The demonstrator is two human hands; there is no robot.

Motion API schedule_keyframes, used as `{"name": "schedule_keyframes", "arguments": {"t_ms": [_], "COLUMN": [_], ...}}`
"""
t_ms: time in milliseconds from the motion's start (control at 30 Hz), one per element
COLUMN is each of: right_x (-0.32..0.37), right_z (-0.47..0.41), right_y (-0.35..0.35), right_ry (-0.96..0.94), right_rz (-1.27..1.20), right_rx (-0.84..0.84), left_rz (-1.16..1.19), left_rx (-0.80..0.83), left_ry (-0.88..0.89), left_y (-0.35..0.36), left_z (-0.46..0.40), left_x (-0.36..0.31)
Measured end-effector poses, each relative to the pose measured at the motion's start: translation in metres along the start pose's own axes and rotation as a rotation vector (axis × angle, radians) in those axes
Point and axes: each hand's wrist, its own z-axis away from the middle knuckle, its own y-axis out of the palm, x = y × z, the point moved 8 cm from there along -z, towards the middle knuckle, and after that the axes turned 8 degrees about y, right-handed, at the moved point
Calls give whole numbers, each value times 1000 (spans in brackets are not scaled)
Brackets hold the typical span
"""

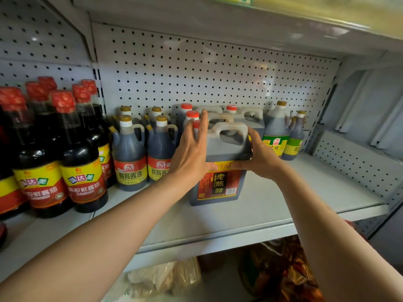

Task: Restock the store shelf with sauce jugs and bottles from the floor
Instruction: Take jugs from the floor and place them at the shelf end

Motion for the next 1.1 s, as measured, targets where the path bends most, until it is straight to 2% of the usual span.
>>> {"name": "schedule_keyframes", "arguments": {"t_ms": [133,233,333,433,567,700,833,933,1100], "right_x": [-5,-11,-25,-36,-34,-25,-25,-32,-33], "right_z": [28,56,87,120,190,273,354,415,510], "right_y": [-1,-10,-28,-41,-50,-40,-12,17,53], "right_ry": [48,92,221,330,507,656,786,872,949], "right_rz": [-37,-6,43,82,111,281,346,354,347], "right_rx": [-74,-127,-173,-195,-225,-227,-195,-164,-153], "left_rz": [77,97,97,201,451,709,743,686,668], "left_rx": [16,-39,-156,-169,-18,213,430,569,784], "left_ry": [-33,-85,0,95,104,51,59,100,131], "left_y": [-4,-13,-28,-31,-13,20,52,67,70], "left_z": [4,12,27,42,70,124,194,248,330], "left_x": [-1,0,-21,-48,-67,-74,-80,-86,-108]}}
